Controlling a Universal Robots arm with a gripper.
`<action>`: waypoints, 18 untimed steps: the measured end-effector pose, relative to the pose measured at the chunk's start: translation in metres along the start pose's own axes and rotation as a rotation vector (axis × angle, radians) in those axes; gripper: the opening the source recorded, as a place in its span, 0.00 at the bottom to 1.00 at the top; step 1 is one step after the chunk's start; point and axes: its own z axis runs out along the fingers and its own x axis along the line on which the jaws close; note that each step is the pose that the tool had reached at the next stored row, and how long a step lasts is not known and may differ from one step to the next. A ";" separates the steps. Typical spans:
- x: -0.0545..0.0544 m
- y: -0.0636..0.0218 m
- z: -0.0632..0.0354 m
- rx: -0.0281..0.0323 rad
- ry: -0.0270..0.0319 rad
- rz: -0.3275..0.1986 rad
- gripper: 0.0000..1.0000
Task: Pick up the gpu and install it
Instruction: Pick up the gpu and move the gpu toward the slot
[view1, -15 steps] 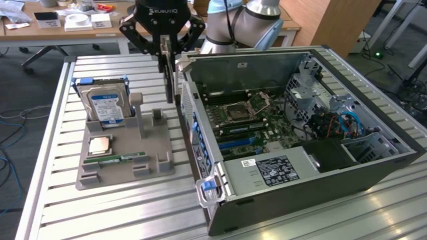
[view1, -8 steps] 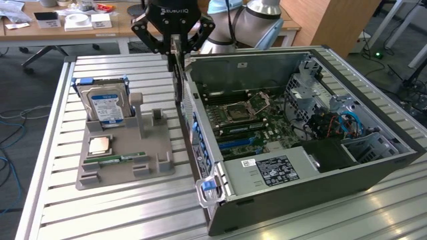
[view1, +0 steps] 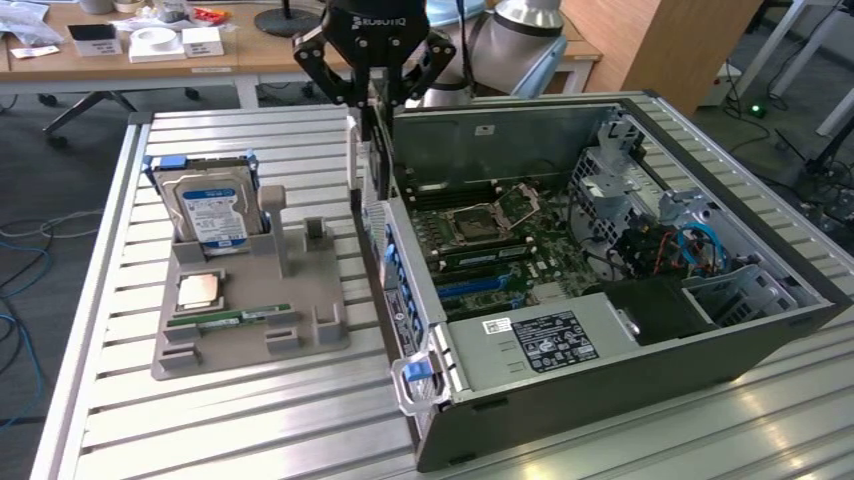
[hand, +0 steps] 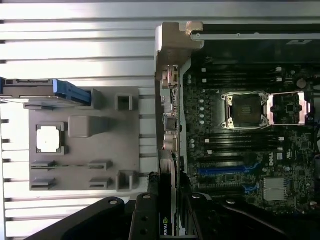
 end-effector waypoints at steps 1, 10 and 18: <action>-0.003 0.0002 0.0001 -0.0006 0.0000 0.000 0.26; -0.035 0.0026 0.0011 -0.0046 0.0003 0.000 0.26; -0.065 0.0051 0.0021 -0.0082 0.0004 0.000 0.26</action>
